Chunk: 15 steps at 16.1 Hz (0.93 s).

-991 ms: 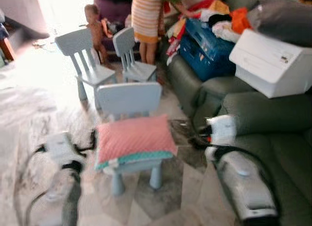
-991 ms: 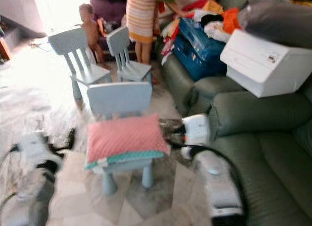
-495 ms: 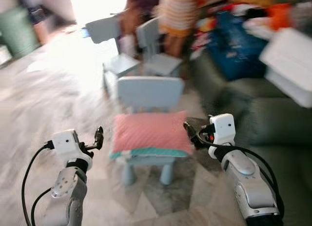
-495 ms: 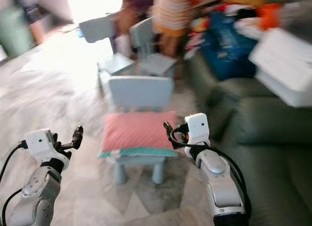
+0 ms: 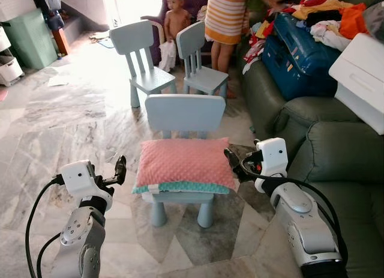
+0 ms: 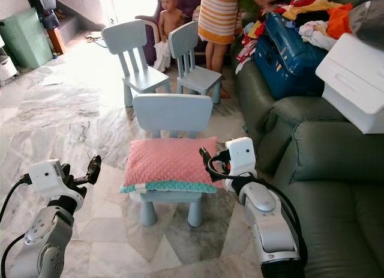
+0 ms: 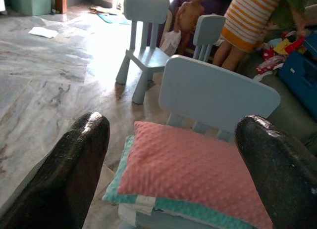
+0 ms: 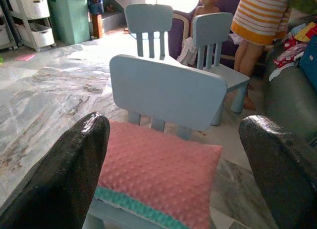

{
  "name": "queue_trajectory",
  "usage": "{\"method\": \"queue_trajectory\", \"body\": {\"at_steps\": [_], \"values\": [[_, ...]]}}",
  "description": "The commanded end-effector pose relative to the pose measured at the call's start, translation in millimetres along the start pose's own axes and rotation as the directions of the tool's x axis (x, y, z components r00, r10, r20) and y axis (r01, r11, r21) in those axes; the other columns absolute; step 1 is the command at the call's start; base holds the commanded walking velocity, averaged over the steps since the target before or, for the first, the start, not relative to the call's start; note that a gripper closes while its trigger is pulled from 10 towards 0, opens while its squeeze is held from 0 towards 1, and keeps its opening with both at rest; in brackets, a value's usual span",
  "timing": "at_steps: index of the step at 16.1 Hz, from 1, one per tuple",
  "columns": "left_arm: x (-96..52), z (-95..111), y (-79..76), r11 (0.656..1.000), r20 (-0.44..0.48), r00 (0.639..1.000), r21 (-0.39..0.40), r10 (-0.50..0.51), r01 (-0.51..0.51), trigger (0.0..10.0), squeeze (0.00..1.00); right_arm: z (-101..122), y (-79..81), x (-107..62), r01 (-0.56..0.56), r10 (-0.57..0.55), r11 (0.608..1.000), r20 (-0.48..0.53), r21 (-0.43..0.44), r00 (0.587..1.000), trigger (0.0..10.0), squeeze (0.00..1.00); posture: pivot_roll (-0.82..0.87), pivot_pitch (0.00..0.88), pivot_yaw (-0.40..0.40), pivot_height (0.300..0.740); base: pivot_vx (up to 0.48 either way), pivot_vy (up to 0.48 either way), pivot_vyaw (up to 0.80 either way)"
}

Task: Move the pillow to the sofa

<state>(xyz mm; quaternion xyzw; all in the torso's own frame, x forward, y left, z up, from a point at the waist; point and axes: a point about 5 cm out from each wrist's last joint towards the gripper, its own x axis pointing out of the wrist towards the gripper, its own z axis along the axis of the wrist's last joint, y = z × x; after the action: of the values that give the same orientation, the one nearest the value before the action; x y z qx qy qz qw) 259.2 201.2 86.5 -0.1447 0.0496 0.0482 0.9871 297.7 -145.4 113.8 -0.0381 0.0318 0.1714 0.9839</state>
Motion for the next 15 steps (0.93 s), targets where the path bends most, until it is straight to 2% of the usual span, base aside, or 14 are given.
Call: {"method": "queue_trajectory", "body": {"at_steps": [1, 12, 15], "values": [[-0.7, 3.9, 0.8, 1.0, 0.014, 1.0, 0.0, -0.01, 0.01, 10.0, 0.0, 3.2, -2.0, 1.7, 0.008, -0.008, 1.0, 0.013, -0.008, 1.0, 10.0, 0.0, -0.03, 0.0, -0.019, 0.74, 0.0, 0.0, 0.0], [-2.7, -0.5, 2.5, 1.0, -0.004, 1.0, 0.023, -0.007, 0.007, 10.0, 0.0, 4.8, -1.3, -0.2, 0.007, -0.007, 1.0, 0.022, -0.02, 1.0, 10.0, 0.0, -0.04, 0.004, -0.021, 0.74, 0.296, 0.377, 0.0], [-2.9, -2.8, 2.8, 0.999, -0.016, 1.0, 0.039, -0.002, 0.003, 10.0, 0.0, 6.0, -1.2, -0.5, 0.012, -0.011, 1.0, 0.029, -0.025, 1.0, 10.0, 0.0, -0.04, 0.004, -0.019, 0.74, 0.426, 0.104, 0.0]]}}
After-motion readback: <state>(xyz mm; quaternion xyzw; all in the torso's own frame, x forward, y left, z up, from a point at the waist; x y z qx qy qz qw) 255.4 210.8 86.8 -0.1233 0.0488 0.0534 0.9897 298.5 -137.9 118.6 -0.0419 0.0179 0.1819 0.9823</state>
